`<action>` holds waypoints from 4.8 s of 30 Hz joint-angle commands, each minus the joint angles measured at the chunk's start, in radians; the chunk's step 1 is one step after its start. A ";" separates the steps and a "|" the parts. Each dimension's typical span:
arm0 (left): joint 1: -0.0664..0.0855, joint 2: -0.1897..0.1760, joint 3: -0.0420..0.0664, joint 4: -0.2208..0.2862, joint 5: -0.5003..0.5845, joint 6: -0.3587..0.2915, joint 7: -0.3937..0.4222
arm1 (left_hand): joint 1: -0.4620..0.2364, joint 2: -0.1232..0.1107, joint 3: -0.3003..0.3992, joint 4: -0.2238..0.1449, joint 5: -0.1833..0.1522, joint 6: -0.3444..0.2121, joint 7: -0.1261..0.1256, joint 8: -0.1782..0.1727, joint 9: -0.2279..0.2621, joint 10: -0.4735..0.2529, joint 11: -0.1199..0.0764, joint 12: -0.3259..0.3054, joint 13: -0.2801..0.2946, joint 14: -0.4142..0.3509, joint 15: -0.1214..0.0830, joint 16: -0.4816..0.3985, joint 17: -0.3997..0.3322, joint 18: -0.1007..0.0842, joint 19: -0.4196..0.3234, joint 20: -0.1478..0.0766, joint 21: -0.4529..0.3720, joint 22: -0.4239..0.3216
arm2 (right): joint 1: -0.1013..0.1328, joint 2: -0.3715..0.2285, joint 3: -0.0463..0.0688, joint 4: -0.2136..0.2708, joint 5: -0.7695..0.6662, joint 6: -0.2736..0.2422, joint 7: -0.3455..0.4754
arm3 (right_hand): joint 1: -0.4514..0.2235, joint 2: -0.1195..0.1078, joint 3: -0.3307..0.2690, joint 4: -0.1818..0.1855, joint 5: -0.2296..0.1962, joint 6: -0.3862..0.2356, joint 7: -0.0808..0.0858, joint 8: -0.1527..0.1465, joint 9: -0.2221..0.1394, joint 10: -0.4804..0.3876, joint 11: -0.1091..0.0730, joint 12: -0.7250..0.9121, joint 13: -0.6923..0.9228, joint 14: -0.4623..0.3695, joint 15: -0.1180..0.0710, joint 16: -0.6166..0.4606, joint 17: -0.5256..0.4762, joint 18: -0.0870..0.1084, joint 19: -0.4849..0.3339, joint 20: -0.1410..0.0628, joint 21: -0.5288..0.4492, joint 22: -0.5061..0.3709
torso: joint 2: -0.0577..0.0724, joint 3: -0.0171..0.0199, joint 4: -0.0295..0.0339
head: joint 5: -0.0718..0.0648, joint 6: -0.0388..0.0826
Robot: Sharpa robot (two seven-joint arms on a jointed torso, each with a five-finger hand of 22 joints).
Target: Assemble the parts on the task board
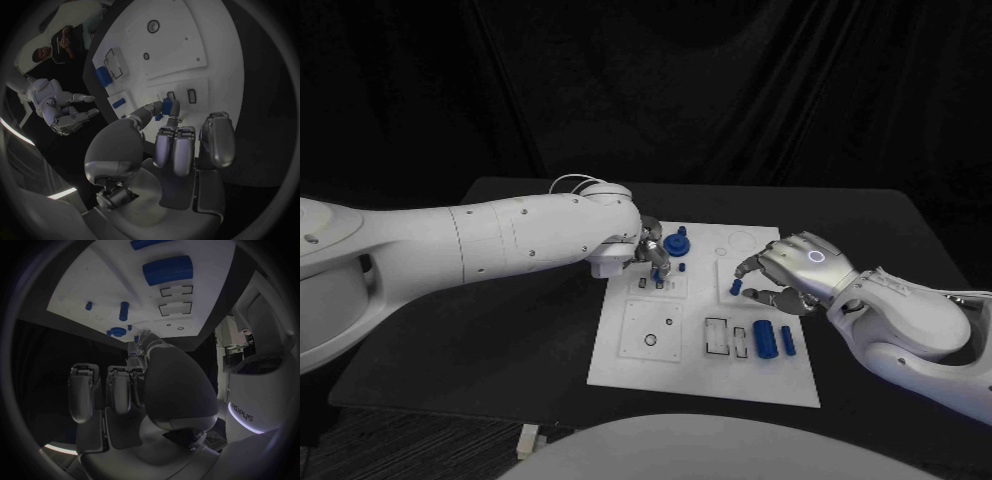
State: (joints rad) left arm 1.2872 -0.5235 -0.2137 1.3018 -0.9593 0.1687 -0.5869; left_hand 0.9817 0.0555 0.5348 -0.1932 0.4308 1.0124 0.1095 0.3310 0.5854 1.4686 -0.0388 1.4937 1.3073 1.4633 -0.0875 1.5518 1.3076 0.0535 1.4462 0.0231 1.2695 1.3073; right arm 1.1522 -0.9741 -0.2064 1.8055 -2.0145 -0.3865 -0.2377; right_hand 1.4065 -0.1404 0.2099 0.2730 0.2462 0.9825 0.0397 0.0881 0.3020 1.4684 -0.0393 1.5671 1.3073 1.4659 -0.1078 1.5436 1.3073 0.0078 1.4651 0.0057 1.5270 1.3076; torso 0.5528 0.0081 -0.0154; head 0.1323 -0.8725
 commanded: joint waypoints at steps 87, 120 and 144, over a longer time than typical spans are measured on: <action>-0.011 0.011 0.000 -0.022 -0.007 0.091 0.006 | 0.022 -0.008 -0.090 0.164 -0.246 0.093 -0.077 -0.086 0.021 0.053 -0.001 -0.028 0.196 0.087 0.001 -0.031 0.221 0.013 -0.008 0.004 -0.043 0.175 | -0.003 0.003 0.000 0.002 -0.007 0.006 -0.019 | 0.003 0.008 0.006 0.000 0.006 0.008 -0.001 0.003 -0.003 0.102 -0.006 0.004 0.263 0.090 -0.007 -0.010 0.195 0.007 0.073 -0.005 -0.010 0.244 | 0.000 0.0001 0.0003 | 0.008 0.000; -0.013 0.027 0.000 -0.041 -0.011 0.105 0.004 | 0.037 0.002 -0.148 0.196 -0.330 0.097 -0.078 -0.095 0.043 0.056 -0.002 -0.025 0.199 0.088 -0.001 -0.033 0.221 0.012 -0.002 0.003 -0.042 0.176 | -0.004 0.004 0.000 -0.001 -0.007 0.011 -0.015 | 0.002 0.008 0.006 0.000 0.006 0.009 -0.001 0.003 -0.003 0.102 -0.006 0.004 0.263 0.090 -0.007 -0.011 0.194 0.007 0.074 -0.005 -0.010 0.244 | 0.000 0.0000 -0.0003 | 0.009 0.000; -0.014 0.032 0.000 -0.060 -0.037 0.098 0.003 | 0.004 0.009 -0.215 0.264 -0.365 0.112 -0.080 -0.100 0.052 0.063 -0.005 -0.018 0.203 0.092 -0.005 -0.027 0.226 0.010 0.009 -0.001 -0.033 0.179 | -0.006 0.004 0.000 0.000 -0.007 0.013 -0.015 | 0.001 0.008 0.006 0.001 0.006 0.010 -0.002 0.003 -0.003 0.102 -0.006 0.004 0.263 0.090 -0.007 -0.011 0.193 0.007 0.074 -0.005 -0.010 0.244 | 0.000 -0.0001 0.0001 | 0.009 0.000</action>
State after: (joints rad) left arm 1.2754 -0.4935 -0.2140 1.2422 -0.9943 0.2635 -0.5907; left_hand 0.9942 0.0613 0.3230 0.0703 0.0705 1.1187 0.0289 0.2361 0.6366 1.4668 -0.0405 1.4706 1.3073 1.4634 -0.0875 1.5217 1.3076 0.0536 1.4463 0.0230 1.2334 1.3073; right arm 1.1487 -0.9696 -0.2064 1.8041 -2.0145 -0.3773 -0.2407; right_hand 1.4064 -0.1405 0.2099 0.2730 0.2461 0.9861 0.0362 0.0881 0.2998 1.4684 -0.0392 1.5671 1.3074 1.4660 -0.1078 1.5377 1.3073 0.0078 1.4651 0.0057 1.5210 1.3073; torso 0.5528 0.0081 -0.0155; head 0.1411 -0.8725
